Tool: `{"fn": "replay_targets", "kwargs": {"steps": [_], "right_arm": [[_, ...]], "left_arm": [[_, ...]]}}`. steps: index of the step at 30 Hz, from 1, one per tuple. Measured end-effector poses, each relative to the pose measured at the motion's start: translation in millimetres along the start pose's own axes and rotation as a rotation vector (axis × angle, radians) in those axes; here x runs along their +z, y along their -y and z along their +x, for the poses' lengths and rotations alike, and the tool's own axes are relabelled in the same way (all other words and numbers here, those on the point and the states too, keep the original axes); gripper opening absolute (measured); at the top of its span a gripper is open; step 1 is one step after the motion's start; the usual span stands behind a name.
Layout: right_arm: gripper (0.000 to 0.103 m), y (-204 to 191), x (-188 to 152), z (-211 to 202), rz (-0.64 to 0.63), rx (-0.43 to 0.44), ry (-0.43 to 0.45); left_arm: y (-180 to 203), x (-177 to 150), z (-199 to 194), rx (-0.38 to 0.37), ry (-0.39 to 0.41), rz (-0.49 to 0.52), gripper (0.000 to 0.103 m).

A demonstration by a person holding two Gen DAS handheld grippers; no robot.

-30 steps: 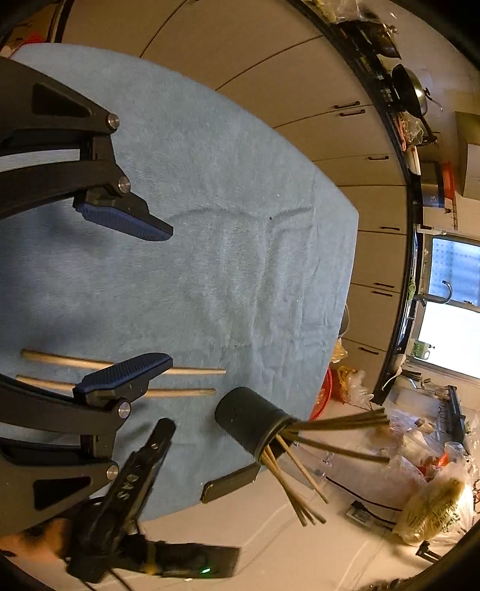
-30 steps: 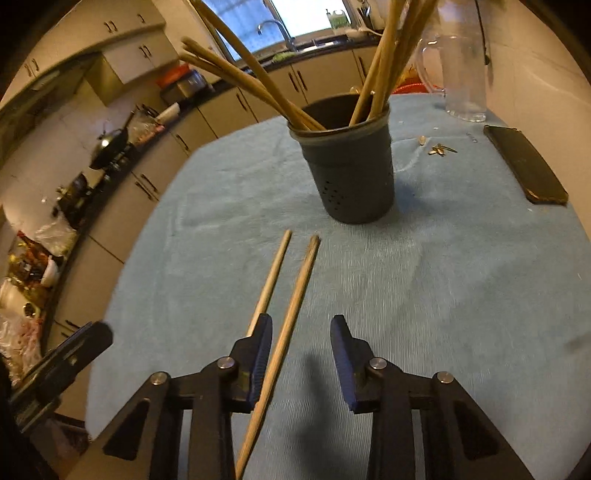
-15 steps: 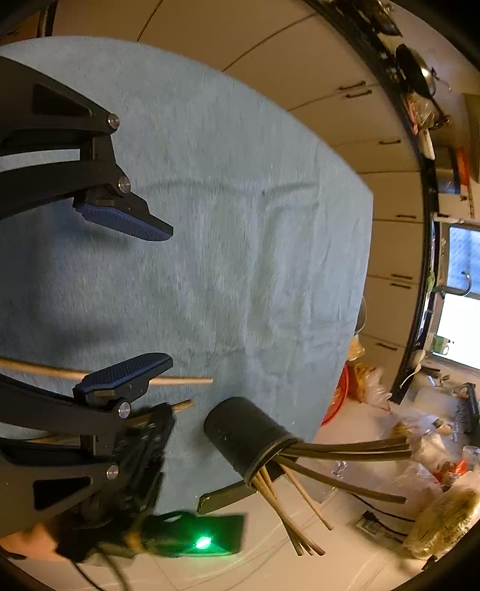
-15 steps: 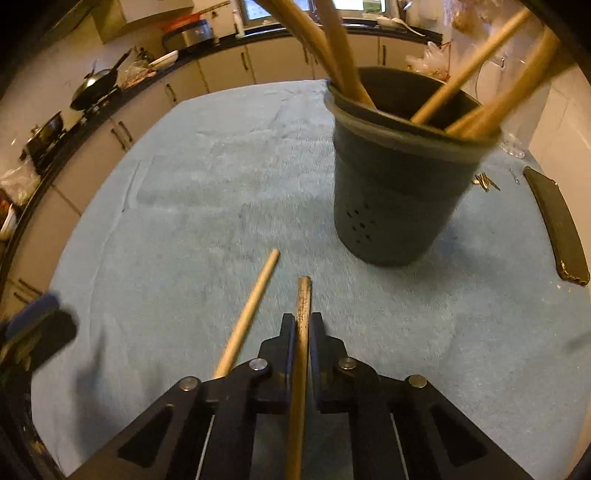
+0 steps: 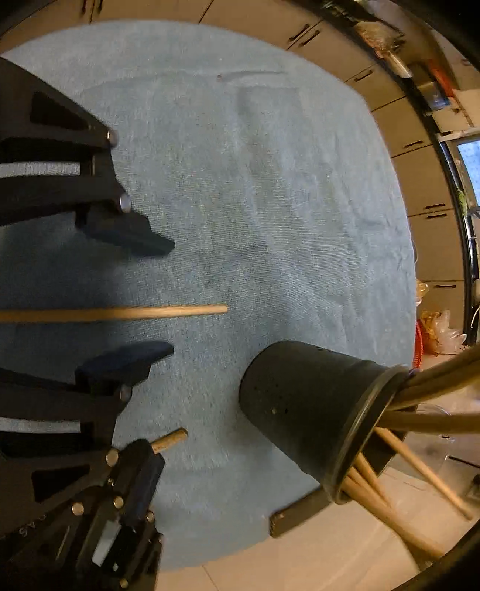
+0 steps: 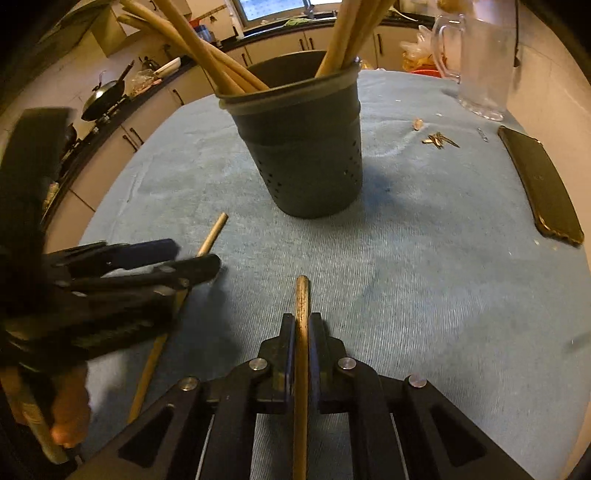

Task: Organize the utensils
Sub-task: 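Lift both held chopsticks upright and drop them into the grey holder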

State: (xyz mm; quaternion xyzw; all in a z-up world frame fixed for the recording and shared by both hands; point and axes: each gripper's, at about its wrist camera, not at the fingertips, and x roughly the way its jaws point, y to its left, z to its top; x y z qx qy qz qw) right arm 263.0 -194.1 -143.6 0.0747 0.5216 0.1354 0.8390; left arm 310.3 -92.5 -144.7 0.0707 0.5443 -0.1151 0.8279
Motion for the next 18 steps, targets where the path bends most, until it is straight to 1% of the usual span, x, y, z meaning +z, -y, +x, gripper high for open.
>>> {"fn": "replay_targets", "kwargs": {"steps": [1, 3, 4, 6, 8, 9, 10, 12, 14, 15, 18], "right_arm": [[0.011, 0, 0, 0, -0.006, 0.005, 0.0], [0.011, 2, 2, 0, -0.033, 0.005, -0.001], [0.011, 3, 2, 1, -0.038, 0.009, 0.004], [0.01, 8, -1, -1, -0.03, 0.029, 0.026], [0.009, 12, -1, -3, 0.003, 0.054, 0.036], [0.008, 14, -4, -6, 0.011, 0.051, 0.046], [0.008, 18, -9, -10, 0.013, 0.044, 0.064], [0.008, 25, -12, -22, 0.027, 0.059, 0.102], [0.008, 29, -18, -38, 0.051, 0.062, 0.146], [0.008, 29, -18, -51, 0.051, 0.057, 0.178], [0.008, 33, -24, -83, 0.104, 0.055, 0.276]], "left_arm": [[1, 0, -1, 0.004, 0.009, -0.005, 0.031], [5, -2, -2, 0.018, 0.041, 0.021, 0.015], [9, -3, -2, 0.023, 0.054, 0.037, 0.01], [16, -6, -3, 0.034, 0.067, 0.052, 0.007], [21, -5, -4, 0.049, 0.057, 0.071, 0.006], [19, -4, -8, 0.044, 0.05, 0.048, 0.006], [18, -5, -14, 0.032, 0.066, 0.023, 0.006], [9, -6, -41, 0.009, 0.119, -0.039, 0.006], [6, -13, -73, 0.004, 0.209, -0.061, 0.006], [6, -18, -92, 0.013, 0.259, -0.062, 0.006], [2, -33, -134, 0.038, 0.342, -0.088, 0.006]]}}
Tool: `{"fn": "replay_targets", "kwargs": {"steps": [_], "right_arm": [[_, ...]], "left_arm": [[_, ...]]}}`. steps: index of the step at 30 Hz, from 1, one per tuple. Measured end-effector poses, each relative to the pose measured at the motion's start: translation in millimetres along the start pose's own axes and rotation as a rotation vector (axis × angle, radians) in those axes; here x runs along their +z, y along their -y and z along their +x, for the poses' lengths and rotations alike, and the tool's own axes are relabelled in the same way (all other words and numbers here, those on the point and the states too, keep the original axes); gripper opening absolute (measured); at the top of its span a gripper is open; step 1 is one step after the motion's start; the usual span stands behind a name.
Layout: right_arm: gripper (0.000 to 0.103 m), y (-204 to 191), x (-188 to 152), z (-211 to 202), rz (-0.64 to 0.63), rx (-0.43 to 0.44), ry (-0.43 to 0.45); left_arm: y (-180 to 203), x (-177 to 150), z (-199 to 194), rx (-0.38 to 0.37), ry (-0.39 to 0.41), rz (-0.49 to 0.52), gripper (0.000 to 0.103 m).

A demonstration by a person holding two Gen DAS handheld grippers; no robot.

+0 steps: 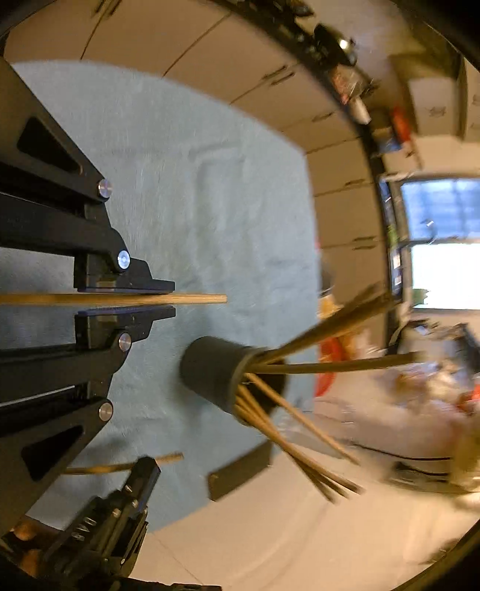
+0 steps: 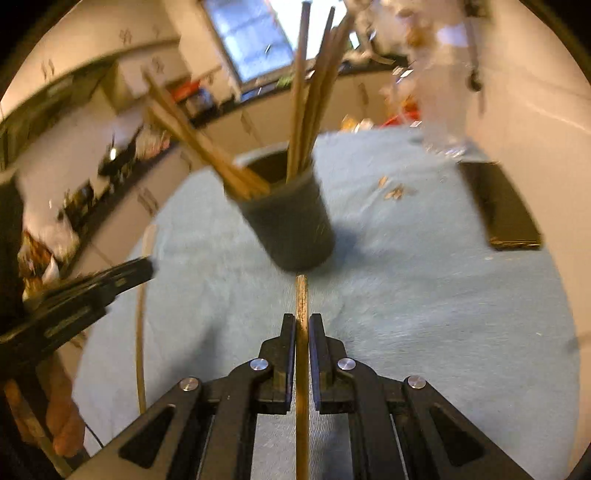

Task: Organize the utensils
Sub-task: 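Lift both held chopsticks upright and drop them into the grey holder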

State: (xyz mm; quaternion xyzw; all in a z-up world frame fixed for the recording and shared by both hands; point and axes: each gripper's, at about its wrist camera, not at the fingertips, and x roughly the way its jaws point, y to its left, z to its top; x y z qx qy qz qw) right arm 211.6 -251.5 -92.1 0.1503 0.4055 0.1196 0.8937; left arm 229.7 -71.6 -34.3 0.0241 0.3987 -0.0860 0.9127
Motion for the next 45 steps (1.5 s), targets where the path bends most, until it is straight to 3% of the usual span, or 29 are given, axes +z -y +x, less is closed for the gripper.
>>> {"fn": "replay_targets", "kwargs": {"steps": [3, 6, 10, 12, 14, 16, 20, 29, 37, 41, 45], "right_arm": [[0.008, -2, 6, -33, 0.026, -0.007, 0.085], [0.008, -4, 8, -56, 0.044, -0.002, 0.138], [0.008, -9, 8, -81, 0.067, 0.015, 0.21], [0.008, -12, 4, -98, 0.073, 0.035, 0.26], [0.008, -12, 2, -109, 0.095, 0.045, 0.275], [0.008, -15, -1, -118, 0.099, 0.061, 0.297], [0.008, -22, -9, -135, 0.093, 0.067, 0.327], [0.008, -31, -6, -144, 0.088, 0.095, 0.361], [0.008, -34, 24, -162, 0.094, 0.099, 0.447], [0.008, -39, 51, -176, 0.076, 0.084, 0.498], [0.008, -44, 78, -185, 0.064, 0.062, 0.582]], "left_arm": [[-6, 0, -31, 0.044, 0.045, -0.026, 0.006], [-2, -5, -50, 0.004, 0.076, -0.032, 0.006], [-20, -16, -87, 0.017, 0.145, -0.064, 0.006], [-26, -24, -92, 0.016, 0.127, -0.105, 0.006], [-28, -22, -104, -0.016, 0.155, -0.129, 0.006], [-31, -24, -121, -0.002, 0.201, -0.139, 0.006], [-41, -26, -134, -0.054, 0.204, -0.18, 0.006], [-55, -19, -141, -0.086, 0.215, -0.223, 0.006], [-50, 23, -134, -0.091, 0.279, -0.189, 0.006], [-42, 53, -128, -0.15, 0.308, -0.186, 0.006], [-28, 80, -123, -0.183, 0.394, -0.165, 0.006]]}}
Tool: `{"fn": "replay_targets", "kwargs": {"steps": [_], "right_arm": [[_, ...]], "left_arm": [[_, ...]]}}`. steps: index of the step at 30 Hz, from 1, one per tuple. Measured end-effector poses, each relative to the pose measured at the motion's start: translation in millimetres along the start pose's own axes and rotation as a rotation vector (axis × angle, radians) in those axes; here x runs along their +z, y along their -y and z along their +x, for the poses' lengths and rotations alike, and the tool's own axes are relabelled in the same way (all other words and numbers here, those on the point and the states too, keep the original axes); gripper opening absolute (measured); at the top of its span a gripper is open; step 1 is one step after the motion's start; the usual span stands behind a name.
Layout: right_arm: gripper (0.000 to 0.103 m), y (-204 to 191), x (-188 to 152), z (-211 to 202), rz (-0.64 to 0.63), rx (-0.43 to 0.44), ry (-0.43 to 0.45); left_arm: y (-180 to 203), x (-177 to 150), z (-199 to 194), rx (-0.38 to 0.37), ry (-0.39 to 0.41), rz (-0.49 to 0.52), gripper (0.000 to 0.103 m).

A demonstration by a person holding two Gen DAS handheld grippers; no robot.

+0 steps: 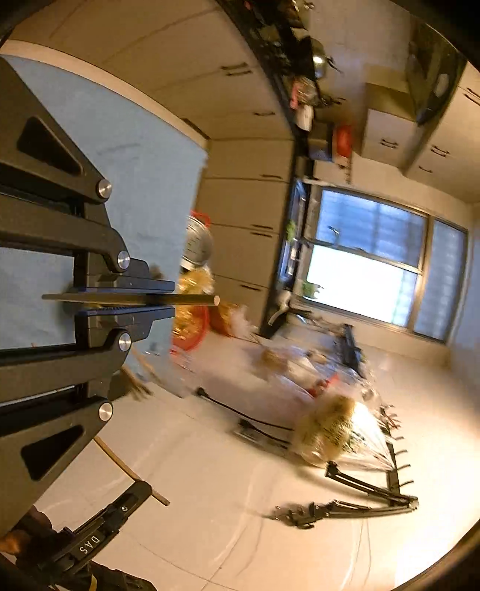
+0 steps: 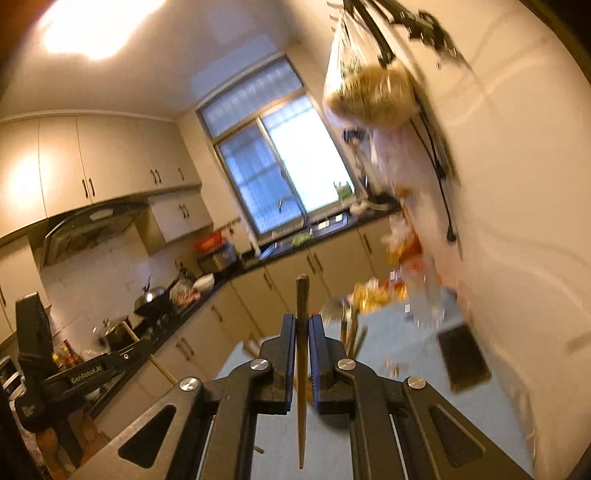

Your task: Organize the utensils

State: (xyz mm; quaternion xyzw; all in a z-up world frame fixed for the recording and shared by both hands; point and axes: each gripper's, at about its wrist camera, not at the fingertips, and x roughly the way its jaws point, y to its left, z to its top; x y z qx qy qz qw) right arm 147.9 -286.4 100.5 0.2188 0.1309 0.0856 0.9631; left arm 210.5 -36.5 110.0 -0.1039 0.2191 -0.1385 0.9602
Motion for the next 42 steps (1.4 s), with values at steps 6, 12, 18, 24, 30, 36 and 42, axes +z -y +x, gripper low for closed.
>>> {"fn": "replay_targets", "kwargs": {"steps": [6, 12, 18, 24, 30, 36, 42], "right_arm": [[0.008, -21, 23, 17, -0.059, -0.055, 0.122], [0.008, -26, 16, 42, -0.078, -0.077, 0.138], [0.008, -16, 6, 65, -0.079, -0.098, 0.141], [0.008, -14, 3, 76, -0.099, -0.093, 0.145], [0.008, -11, -10, 93, -0.11, -0.099, 0.127], [0.008, -1, -30, 106, -0.109, -0.095, 0.059], [0.008, 13, -41, 112, -0.089, -0.085, 0.002]], "left_arm": [[12, 12, 29, -0.028, 0.015, 0.03, 0.006], [17, 4, 55, -0.051, 0.021, 0.049, 0.006], [19, 9, 74, -0.059, 0.027, 0.051, 0.006], [24, 3, 84, -0.065, 0.088, 0.079, 0.006], [14, -12, 105, -0.063, 0.036, 0.059, 0.006], [8, -25, 108, -0.062, 0.006, 0.056, 0.006], [-1, -40, 116, -0.048, -0.04, 0.04, 0.006]]}}
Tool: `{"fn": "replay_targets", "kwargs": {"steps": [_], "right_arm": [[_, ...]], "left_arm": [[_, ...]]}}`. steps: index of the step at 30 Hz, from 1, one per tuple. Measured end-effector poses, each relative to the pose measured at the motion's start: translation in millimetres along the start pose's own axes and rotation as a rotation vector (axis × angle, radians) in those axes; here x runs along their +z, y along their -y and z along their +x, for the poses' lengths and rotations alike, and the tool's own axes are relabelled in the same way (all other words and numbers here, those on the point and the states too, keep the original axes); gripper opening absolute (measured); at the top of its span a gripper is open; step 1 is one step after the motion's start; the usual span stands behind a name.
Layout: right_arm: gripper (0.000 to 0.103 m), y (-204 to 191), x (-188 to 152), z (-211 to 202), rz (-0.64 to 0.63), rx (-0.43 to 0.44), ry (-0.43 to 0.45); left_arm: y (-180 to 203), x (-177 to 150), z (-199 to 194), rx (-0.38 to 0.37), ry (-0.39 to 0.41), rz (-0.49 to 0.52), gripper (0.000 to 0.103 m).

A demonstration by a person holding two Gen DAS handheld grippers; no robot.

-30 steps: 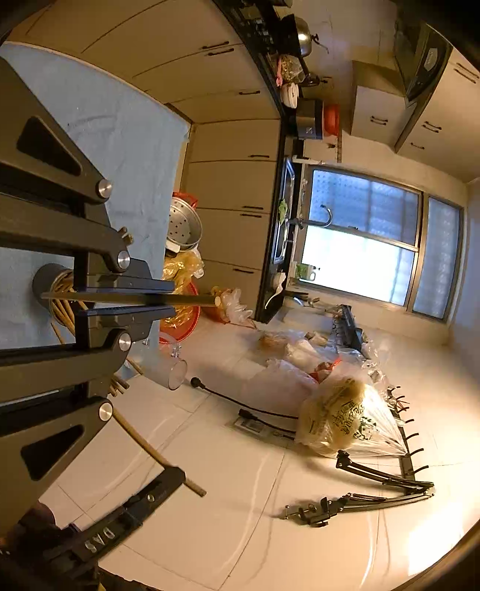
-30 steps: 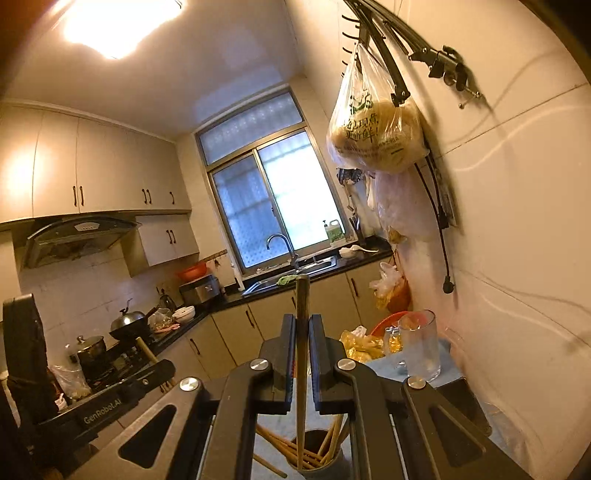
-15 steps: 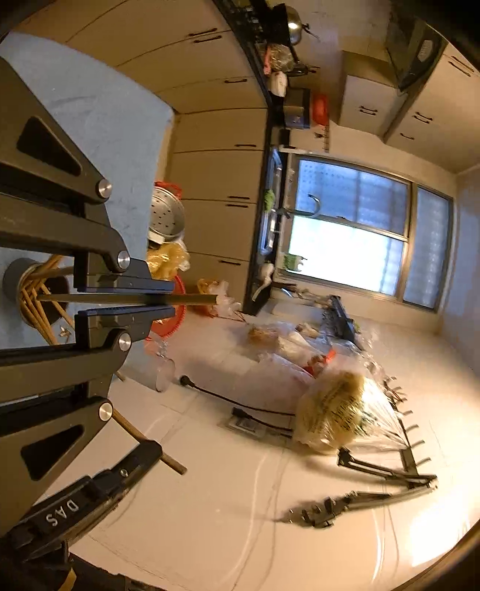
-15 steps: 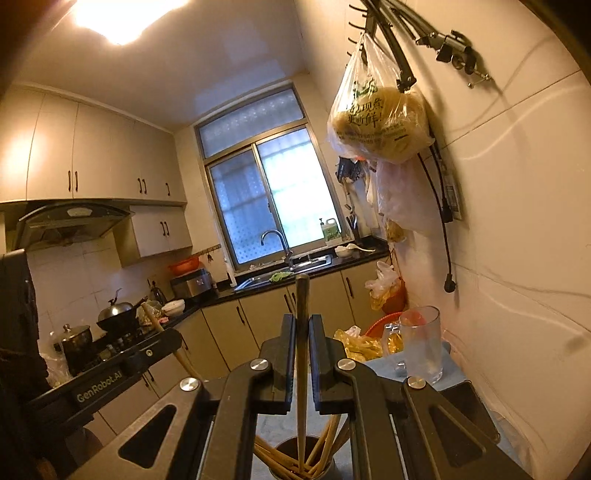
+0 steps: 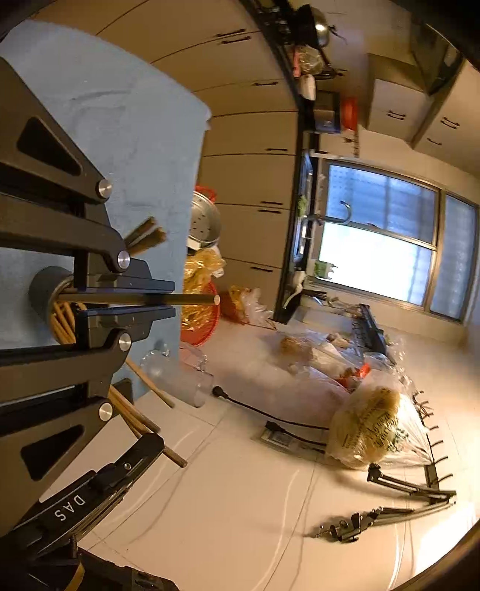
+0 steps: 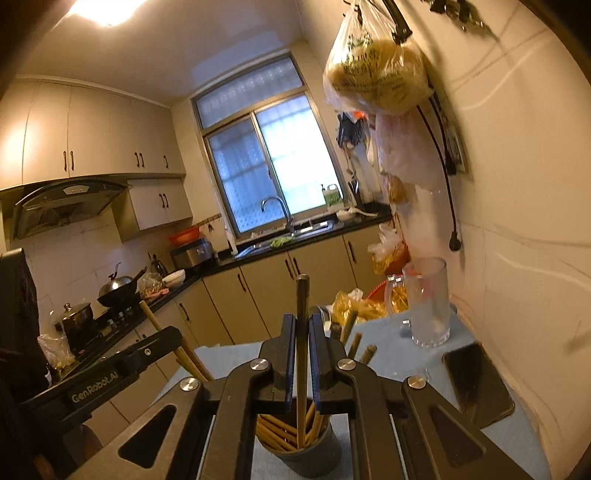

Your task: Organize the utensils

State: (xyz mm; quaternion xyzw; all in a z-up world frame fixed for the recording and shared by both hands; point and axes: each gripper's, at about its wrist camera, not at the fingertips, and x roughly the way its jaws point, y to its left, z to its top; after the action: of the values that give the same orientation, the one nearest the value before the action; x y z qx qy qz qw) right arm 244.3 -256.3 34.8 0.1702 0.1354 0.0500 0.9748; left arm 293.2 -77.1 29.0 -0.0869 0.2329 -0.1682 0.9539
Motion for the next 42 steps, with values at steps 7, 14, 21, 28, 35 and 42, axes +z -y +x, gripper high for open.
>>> {"fn": "replay_targets", "kwargs": {"steps": [7, 14, 21, 28, 35, 42], "right_arm": [[0.008, 5, -16, 11, -0.006, -0.018, -0.061], [0.012, 15, -22, 19, 0.044, -0.018, -0.106], [0.035, 21, -21, -11, 0.106, 0.028, -0.191], [0.05, 9, -52, -78, 0.043, 0.08, -0.271], [0.059, -9, -73, -156, -0.006, 0.017, -0.304], [0.065, -37, -73, -233, -0.101, -0.019, -0.229]], "left_arm": [[-5, -5, 9, 0.014, -0.03, -0.012, 0.007], [-8, -11, 17, 0.03, -0.068, -0.01, 0.009], [-8, -26, -45, 0.162, -0.006, 0.041, 0.072], [-16, -69, -115, 0.27, -0.101, 0.049, 0.075], [-6, -103, -175, 0.364, -0.156, 0.07, 0.075], [20, -118, -244, 0.408, -0.101, 0.152, 0.077]]}}
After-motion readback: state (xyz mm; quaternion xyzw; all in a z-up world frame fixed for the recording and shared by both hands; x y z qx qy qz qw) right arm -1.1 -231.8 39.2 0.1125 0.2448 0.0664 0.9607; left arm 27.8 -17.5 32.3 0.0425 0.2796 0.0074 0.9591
